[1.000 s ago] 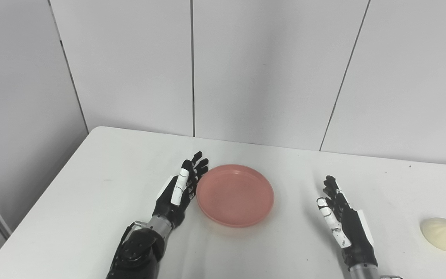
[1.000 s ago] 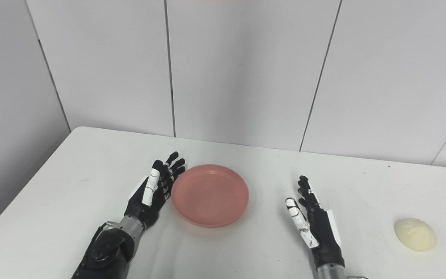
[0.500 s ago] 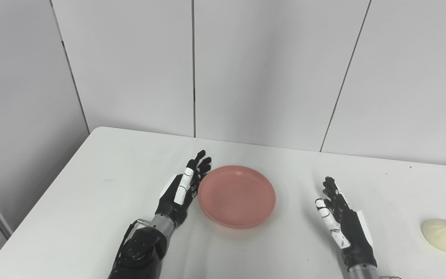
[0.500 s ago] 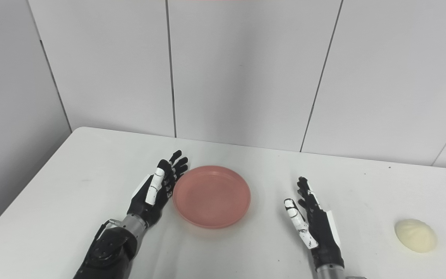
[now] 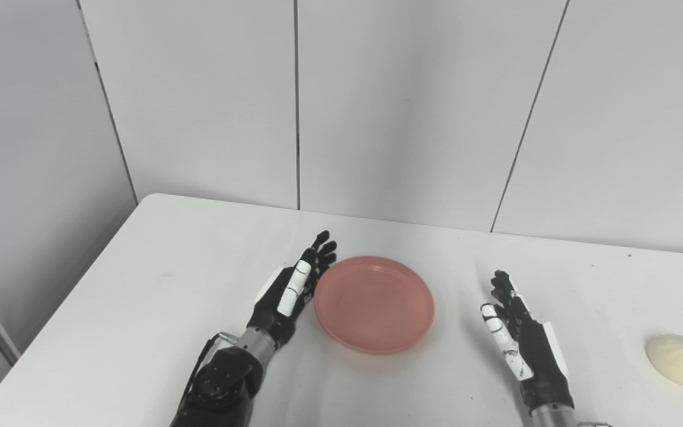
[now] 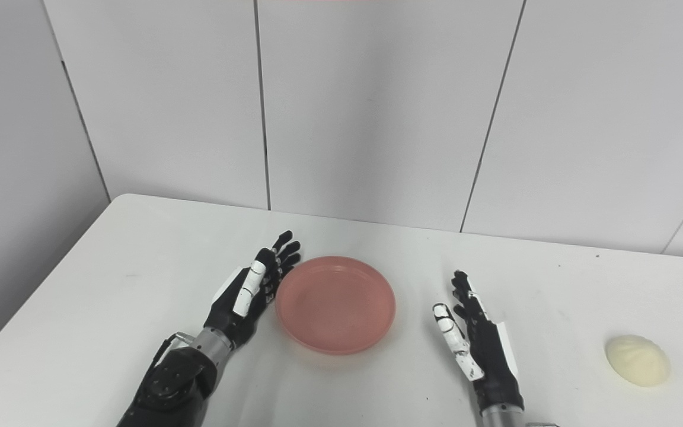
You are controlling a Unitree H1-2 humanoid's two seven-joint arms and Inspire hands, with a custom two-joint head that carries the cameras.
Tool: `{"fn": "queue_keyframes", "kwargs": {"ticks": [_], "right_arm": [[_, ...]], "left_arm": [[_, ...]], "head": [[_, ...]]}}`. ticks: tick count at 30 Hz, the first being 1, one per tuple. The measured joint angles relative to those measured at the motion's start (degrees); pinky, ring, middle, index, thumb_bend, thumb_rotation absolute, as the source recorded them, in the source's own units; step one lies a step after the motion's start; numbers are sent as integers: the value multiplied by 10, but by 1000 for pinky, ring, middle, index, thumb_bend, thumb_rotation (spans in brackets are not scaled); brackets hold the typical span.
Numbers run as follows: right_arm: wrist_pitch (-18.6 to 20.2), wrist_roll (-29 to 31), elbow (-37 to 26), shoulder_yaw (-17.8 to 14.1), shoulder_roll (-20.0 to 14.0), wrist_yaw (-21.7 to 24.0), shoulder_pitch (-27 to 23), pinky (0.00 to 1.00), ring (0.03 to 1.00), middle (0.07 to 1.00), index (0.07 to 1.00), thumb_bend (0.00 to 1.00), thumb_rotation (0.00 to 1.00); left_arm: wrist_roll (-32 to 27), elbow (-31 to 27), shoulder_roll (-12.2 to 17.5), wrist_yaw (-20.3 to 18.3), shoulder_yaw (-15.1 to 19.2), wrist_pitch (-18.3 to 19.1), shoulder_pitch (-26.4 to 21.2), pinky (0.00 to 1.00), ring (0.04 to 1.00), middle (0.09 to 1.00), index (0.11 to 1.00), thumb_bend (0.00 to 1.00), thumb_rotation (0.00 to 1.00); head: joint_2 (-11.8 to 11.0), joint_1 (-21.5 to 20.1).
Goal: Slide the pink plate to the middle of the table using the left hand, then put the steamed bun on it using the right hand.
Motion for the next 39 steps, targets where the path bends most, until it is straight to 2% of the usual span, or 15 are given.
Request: {"fn": "queue_keyframes", "kwargs": {"ticks": [15,24,27,34,39], "right_arm": [[10,-2,-4,2,4,-5,3,910,931,931,941,514,836],[10,-12,-4,4,4,-9,3,915,934,931,936,542,843],[10,-7,-3,4,4,-9,3,901,933,933,940,518,862],[10,-12,-2,5,4,-15,2,901,929,929,936,531,861],[10,-4,-2,4,6,-15,2,911,932,930,936,523,849]], "left_arm": [[10,9,-4,-16,-18,-26,-1,957,952,960,964,756,1000],[19,10,-4,-20,-22,-30,-1,929,940,949,952,749,1000],[19,12,-4,-23,-22,-31,-1,927,937,945,947,752,1000],[20,14,-4,-26,-22,-33,-1,925,937,949,954,761,1000],[27,14,-5,-25,-23,-34,-2,939,952,964,968,723,1000]], "head": [[1,-6],[2,-16],[2,-18],[2,-18],[2,-19]]}}
